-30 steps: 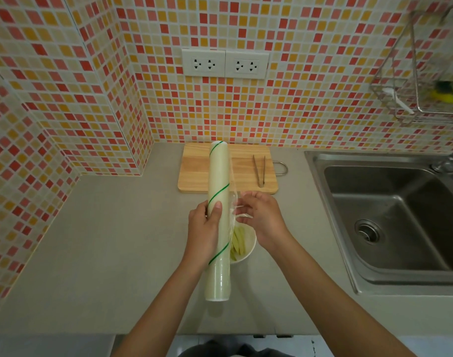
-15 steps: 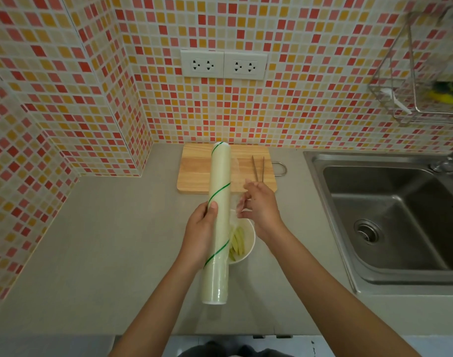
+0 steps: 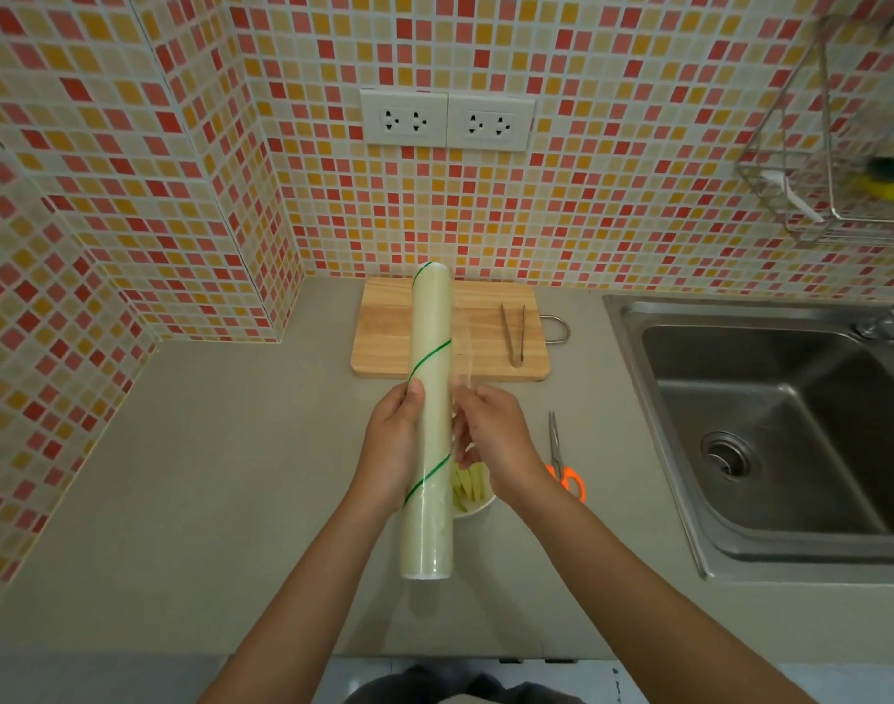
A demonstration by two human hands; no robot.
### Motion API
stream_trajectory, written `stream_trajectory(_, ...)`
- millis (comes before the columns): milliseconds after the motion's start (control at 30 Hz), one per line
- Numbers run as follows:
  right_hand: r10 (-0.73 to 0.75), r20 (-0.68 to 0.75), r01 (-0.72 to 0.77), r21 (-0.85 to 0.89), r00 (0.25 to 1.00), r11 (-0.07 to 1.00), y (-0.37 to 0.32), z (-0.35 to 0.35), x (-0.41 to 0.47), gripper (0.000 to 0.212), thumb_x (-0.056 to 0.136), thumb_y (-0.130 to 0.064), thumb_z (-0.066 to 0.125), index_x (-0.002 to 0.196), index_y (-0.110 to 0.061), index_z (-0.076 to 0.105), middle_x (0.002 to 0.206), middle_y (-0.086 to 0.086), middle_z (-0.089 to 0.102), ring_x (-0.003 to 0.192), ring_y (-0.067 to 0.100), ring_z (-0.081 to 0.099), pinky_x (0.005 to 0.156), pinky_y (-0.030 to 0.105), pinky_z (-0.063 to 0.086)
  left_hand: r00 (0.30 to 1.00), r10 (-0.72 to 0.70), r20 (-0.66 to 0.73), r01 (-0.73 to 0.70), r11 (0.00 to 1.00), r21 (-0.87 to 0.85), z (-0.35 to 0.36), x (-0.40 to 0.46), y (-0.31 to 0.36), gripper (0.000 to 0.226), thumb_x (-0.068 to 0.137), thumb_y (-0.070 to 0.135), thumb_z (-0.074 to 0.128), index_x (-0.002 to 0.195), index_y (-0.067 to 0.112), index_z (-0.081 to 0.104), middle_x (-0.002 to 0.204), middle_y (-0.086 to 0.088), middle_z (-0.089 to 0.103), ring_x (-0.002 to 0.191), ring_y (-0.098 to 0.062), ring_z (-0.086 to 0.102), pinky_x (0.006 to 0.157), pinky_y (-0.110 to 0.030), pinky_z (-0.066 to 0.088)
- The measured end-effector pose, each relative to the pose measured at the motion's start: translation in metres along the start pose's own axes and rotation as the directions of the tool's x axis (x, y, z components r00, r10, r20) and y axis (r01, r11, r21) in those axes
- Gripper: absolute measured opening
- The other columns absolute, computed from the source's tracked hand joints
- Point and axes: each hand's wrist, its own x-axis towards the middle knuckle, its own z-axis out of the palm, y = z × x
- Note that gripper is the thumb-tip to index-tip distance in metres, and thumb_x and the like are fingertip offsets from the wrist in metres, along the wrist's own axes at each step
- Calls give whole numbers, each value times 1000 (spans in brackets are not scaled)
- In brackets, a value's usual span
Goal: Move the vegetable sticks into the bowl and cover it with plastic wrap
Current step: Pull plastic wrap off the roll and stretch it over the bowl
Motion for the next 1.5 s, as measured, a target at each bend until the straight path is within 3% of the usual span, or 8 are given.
stream_trajectory(400,-63,-178,89,142,982,986,8,-6,5,42,101,-27,37,62,-12,39,36,-1,41,25,16,42,32,16,31,993,-116,-3,116,992,-59,5,10,4,40,98,43,39,87,12,62,70,-5,60,62,-17,58,60,-31,49)
stream_trajectory(533,-121,-272,131,22,955,991,14,-3,4,41,102,-29,33,65,-11,39,43,9,40,30,20,38,33,18,29,997,-76,32,75,996,46,9,8,3,40,82,52,64,82,13,60,64,-3,57,57,-17,59,54,-32,51)
stream_trajectory(667,-271,-337,220,-182,902,958,16,-7,8,42,101,-26,38,60,-18,36,58,5,39,57,22,39,54,34,37,996,-86,36,86,996,-2,6,11,4,34,82,42,69,87,9,63,75,-11,59,67,-24,60,62,-37,52)
stream_trajectory(867,-365,-276,299,-256,889,919,6,-15,10,41,100,-28,43,60,-18,40,53,-3,35,49,8,33,48,19,31,988,-137,69,145,980,-136,-2,17,5,32,86,41,65,90,9,63,74,-9,63,68,-25,64,62,-34,55)
stream_trajectory(1000,-64,-186,70,25,980,997,-6,-14,0,46,95,-45,48,64,-11,50,35,0,40,28,12,35,35,17,28,998,-70,-5,69,994,-89,2,18,6,35,85,46,63,84,11,62,69,-7,62,60,-20,64,53,-30,53)
stream_trajectory(1133,105,35,-101,-101,994,990,-7,-12,-20,49,80,-57,63,64,-11,57,40,1,49,30,15,43,34,17,32,988,73,-134,-76,997,-16,1,24,10,28,84,45,63,80,18,62,68,2,61,64,-14,61,61,-33,50)
stream_trajectory(1333,-67,149,89,-145,987,985,5,-16,-37,41,96,-20,52,57,-11,45,48,2,51,33,12,43,38,21,33,983,87,-162,-82,996,37,-6,38,13,30,85,44,62,75,16,59,64,4,57,60,-12,58,60,-34,49)
stream_trajectory(1500,-50,54,54,-79,997,995,6,-28,-33,44,97,-27,50,58,-8,47,50,8,48,34,15,45,39,22,35,991,-59,-122,53,997,-52,-8,43,18,33,86,44,61,83,11,61,73,-8,59,68,-27,61,71,-43,54)
